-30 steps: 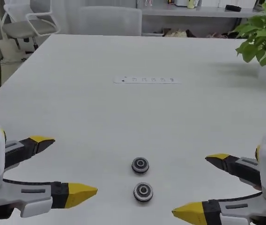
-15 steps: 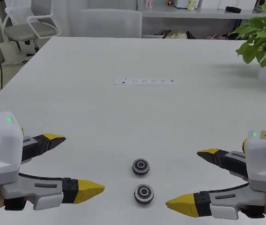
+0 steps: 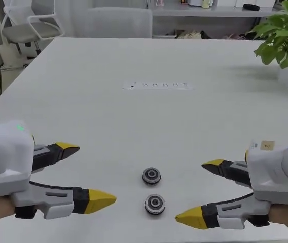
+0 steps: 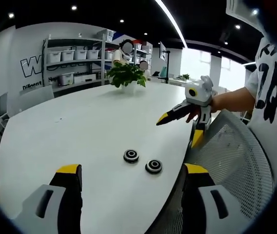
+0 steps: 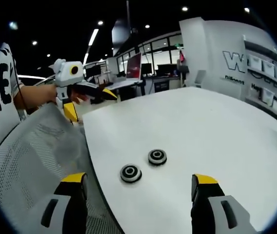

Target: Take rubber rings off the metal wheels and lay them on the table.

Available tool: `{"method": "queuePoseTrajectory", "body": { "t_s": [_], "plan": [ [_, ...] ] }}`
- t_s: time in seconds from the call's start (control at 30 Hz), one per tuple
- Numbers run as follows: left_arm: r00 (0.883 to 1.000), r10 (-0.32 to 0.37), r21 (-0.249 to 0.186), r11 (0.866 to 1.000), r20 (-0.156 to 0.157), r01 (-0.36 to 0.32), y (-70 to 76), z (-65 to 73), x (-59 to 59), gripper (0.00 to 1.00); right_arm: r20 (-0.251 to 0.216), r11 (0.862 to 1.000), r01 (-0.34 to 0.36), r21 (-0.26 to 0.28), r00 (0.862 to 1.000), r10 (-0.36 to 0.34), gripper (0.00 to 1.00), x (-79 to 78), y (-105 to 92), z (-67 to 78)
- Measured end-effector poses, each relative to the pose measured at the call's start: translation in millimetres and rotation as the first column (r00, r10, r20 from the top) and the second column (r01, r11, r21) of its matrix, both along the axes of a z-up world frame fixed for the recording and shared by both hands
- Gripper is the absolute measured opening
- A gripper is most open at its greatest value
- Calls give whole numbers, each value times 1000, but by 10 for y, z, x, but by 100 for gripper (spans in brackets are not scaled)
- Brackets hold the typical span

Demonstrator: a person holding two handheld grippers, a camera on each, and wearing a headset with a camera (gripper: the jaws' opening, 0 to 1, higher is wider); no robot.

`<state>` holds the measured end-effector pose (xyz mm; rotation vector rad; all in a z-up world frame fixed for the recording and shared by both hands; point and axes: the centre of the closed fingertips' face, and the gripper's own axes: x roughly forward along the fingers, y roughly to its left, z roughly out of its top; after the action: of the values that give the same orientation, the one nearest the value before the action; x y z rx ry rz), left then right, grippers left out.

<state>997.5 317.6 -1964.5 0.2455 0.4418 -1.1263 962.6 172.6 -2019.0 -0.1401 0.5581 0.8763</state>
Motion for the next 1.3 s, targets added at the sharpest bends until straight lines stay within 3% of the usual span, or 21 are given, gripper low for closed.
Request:
{"method": "queuePoseTrajectory", "body": {
  "t_s": [0.1,0.23,0.37,0.73,1.3],
  "plan": [
    [1000,-17,-22,1000,-20,17,-45,-15,-11,83,18,999,-34,-32,999,34,84,12,3,-75],
    [999,-49,14,999,-7,49,-72,-99,-18,81,24,998,-58,-32,998,59,81,20,35,-95],
    [995,-104,29,994,-15,104,-132,-163,-70,80,36,995,-86,-52,995,88,76,40,52,-161],
    [981,-196,95,976,-15,196,-262,-291,-109,75,29,982,-165,-88,985,168,65,31,175,-299],
    [954,-295,130,945,-50,299,-518,-502,-193,69,-9,969,-225,-100,974,225,51,65,341,-548]
  ]
}}
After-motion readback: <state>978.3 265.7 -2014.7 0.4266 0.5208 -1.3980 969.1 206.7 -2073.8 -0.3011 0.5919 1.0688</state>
